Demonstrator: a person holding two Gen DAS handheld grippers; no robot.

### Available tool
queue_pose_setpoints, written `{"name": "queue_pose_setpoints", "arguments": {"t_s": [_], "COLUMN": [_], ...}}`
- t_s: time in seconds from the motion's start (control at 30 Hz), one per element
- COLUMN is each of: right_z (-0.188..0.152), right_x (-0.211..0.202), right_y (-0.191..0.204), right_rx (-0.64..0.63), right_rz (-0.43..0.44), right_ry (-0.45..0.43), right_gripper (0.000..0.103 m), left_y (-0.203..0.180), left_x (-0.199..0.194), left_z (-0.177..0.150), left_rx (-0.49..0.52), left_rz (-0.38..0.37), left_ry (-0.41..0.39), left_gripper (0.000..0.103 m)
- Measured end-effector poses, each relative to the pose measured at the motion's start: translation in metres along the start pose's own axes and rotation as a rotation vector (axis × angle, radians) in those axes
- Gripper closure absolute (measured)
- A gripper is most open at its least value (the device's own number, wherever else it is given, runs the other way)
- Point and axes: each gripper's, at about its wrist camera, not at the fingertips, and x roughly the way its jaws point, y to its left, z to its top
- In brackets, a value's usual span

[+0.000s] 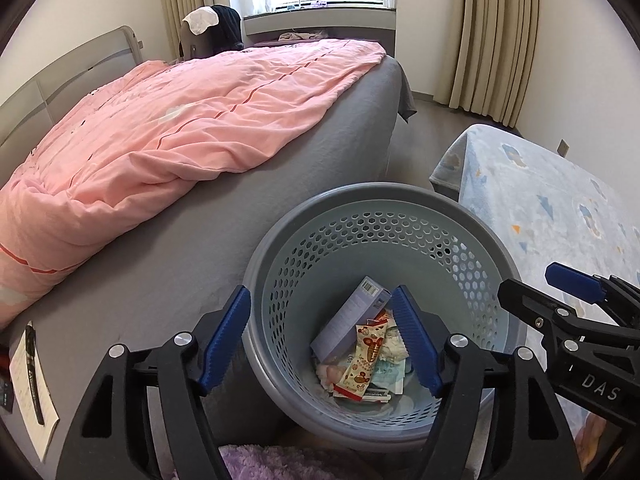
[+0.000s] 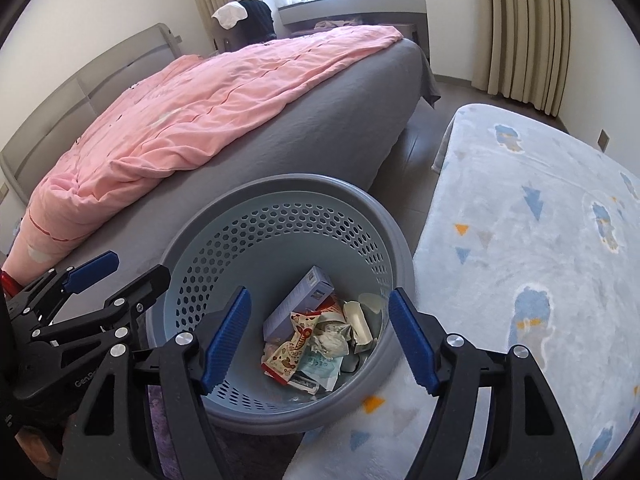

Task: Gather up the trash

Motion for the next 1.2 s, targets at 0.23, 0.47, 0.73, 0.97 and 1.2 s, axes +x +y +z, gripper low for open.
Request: {"name": "queue_pose_setpoints", "arguments": {"t_s": [0.23, 0.47, 0.73, 0.97, 1.2], "right_z": [-0.002, -0.002, -0.002, -0.002, -0.002], "right_x": [-0.006, -0.01, -0.013, -0.013, -0.012], "right_y": [-0.003, -0.005, -0.006, -0.006, -0.006], "right_rx": [-0.001, 0.001, 0.005, 0.004, 0.004], "right_rz": [-0.017, -0.022, -0.025, -0.025, -0.027], "right_ry": [-0.017, -0.023, -0.028, -0.027, -0.027], "right_gripper": [0.031, 0.029, 0.028, 0.027, 0.027], "left_y": [-0.004, -0.005, -0.005, -0.002, -0.001], "left_x": [-0.004, -0.008, -0.01, -0.009, -0.008], "left_z": [-0.001, -0.002, -0.003, -0.002, -0.003], "left_rx": [0.002, 0.0, -0.007, -0.018, -0.021], "left_rz": [0.013, 0.014, 0.025, 0.031, 0.036], "left_ry": [-0.006, -0.01, -0.005, 0.0, 0.0], "left_gripper": [0.028, 0.025, 0.024, 0.022, 0.022]}}
